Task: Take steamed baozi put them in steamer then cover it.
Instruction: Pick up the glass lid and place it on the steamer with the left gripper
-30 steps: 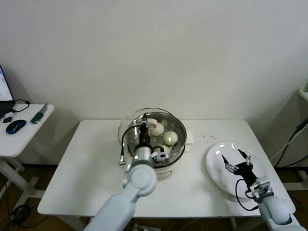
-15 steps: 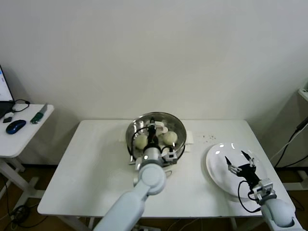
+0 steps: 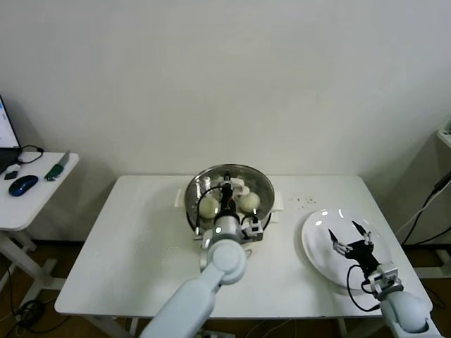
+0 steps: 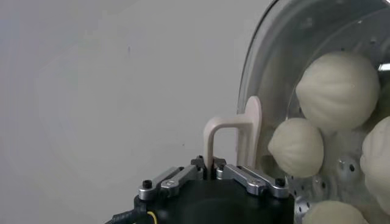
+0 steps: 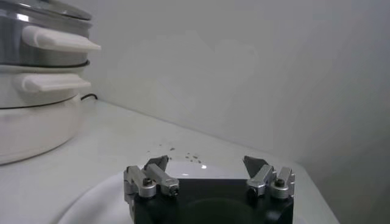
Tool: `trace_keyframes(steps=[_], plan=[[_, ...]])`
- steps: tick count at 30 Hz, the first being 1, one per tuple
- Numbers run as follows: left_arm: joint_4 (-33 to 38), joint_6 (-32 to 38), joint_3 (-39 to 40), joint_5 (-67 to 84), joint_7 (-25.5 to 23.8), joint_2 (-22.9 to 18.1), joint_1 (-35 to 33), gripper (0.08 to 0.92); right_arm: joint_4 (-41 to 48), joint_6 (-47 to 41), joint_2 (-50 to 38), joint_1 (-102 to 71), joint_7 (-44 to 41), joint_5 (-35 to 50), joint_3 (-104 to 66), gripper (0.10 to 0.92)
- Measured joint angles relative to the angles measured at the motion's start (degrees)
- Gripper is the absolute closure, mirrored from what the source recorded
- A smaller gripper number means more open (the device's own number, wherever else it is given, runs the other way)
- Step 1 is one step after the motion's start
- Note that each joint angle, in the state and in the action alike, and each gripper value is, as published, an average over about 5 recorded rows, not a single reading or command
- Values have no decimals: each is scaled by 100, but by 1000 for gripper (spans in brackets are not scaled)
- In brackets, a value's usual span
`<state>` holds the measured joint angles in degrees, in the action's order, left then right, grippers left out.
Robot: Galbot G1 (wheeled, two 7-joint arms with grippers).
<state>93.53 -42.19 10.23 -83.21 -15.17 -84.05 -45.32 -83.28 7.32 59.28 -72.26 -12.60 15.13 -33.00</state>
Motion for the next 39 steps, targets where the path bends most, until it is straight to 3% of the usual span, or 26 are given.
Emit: trace_keyframes(steps=[34, 39], plan=[[-228, 1, 74, 51, 89, 59, 86, 850, 36, 24, 24, -6, -58, -78, -6, 203], [-140, 3, 79, 108, 28, 120, 64, 792, 36, 24, 18, -1, -65, -77, -12, 203]])
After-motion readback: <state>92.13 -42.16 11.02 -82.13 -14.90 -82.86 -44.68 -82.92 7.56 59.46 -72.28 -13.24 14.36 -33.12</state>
